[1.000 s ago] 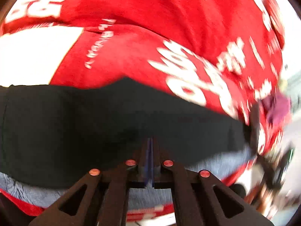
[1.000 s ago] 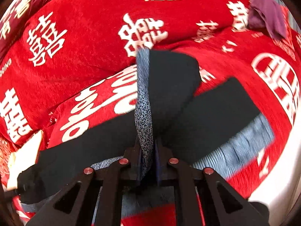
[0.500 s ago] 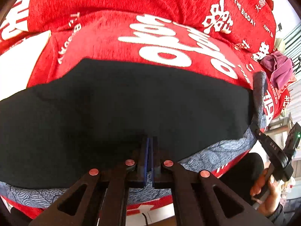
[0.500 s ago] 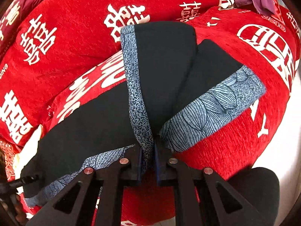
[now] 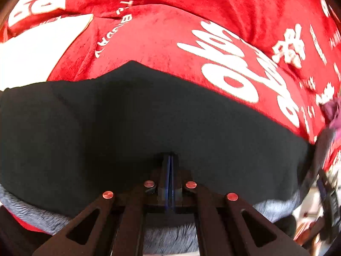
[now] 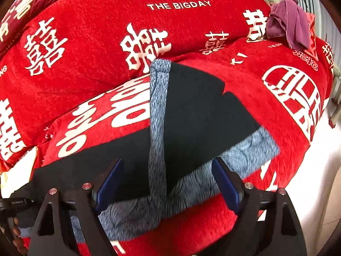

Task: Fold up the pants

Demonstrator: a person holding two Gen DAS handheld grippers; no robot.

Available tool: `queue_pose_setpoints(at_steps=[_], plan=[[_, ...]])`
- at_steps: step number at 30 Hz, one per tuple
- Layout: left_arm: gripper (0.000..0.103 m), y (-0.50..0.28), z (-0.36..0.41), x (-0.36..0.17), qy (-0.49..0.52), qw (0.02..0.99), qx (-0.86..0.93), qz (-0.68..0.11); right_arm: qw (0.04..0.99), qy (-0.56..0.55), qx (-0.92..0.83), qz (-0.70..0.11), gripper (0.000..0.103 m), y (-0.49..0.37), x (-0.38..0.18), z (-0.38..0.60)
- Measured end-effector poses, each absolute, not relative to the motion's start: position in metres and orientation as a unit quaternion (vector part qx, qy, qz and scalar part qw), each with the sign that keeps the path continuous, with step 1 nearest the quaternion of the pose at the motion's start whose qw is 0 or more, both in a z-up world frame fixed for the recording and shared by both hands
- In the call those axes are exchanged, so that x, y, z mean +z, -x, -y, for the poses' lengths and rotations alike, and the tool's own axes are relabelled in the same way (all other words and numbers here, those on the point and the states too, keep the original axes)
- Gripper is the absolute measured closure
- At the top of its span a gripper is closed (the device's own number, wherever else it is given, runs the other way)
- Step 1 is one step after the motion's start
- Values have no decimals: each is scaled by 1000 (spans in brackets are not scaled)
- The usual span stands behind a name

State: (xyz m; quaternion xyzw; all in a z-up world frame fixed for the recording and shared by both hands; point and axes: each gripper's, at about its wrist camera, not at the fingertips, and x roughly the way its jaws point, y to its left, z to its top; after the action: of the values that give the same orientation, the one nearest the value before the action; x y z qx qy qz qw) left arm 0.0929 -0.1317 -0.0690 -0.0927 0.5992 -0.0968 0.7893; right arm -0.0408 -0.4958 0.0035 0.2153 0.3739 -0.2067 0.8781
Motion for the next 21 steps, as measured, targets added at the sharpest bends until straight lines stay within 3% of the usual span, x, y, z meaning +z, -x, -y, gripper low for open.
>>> queue_pose_setpoints(at_steps=[6, 10, 21], plan=[[102, -91, 175, -67, -37, 822, -27, -567, 868, -192, -203, -410, 16, 12, -7, 505], [101, -74, 183, -69, -68, 847, -11, -527, 866, -193, -205, -414, 16, 10, -8, 511], [100, -59, 159, -65, -5, 852, -73, -518, 867, -213, -199, -404, 16, 18, -11, 517]])
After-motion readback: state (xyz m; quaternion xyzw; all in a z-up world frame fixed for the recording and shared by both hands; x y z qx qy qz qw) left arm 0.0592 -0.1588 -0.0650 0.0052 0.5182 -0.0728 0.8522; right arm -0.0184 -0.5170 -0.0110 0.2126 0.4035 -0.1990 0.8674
